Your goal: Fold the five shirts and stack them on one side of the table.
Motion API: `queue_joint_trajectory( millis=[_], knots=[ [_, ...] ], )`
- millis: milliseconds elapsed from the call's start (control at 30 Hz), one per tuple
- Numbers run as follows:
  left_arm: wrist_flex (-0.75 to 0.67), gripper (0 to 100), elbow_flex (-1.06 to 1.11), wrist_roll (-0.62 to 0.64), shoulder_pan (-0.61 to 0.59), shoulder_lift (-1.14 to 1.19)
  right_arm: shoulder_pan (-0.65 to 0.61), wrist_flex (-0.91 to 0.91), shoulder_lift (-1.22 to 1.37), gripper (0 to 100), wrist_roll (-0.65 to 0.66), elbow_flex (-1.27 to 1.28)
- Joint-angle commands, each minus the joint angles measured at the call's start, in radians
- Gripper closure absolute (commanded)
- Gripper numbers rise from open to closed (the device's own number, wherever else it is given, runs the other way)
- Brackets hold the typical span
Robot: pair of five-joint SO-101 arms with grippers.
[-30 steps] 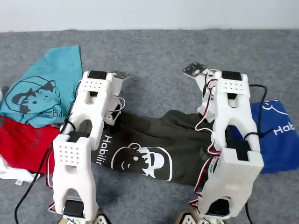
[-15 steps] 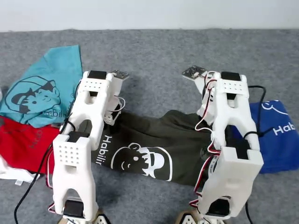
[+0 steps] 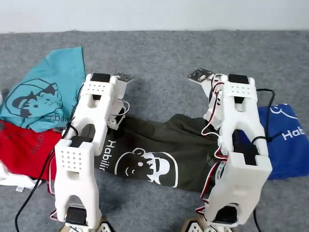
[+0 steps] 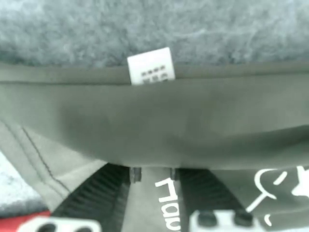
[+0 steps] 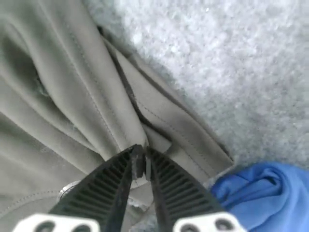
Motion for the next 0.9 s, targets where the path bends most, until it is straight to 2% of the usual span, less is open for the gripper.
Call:
queue_joint_trajectory(
  millis=[0,233,500,767,867],
  knots=[
    [-0.037,88,0.012,0.003,0.025,0.025,0.013,0.013,-0.016,98.9,0.009,-0.003],
    [-0.037,88,0.012,0.003,0.023,0.025,0.005,0.114,-0.019,98.9,0.009,-0.011],
    [-0.037,88,0.012,0.003,0.023,0.025,-0.035,0.119,-0.125,98.9,0.008,-0.006],
    [-0.037,88,0.012,0.003,0.023,0.025,-0.14,0.159,-0.265,98.9,0.012,0.146],
    [-0.037,88,0.012,0.003,0.023,0.025,-0.148,0.16,-0.311,98.9,0.052,0.221]
  ],
)
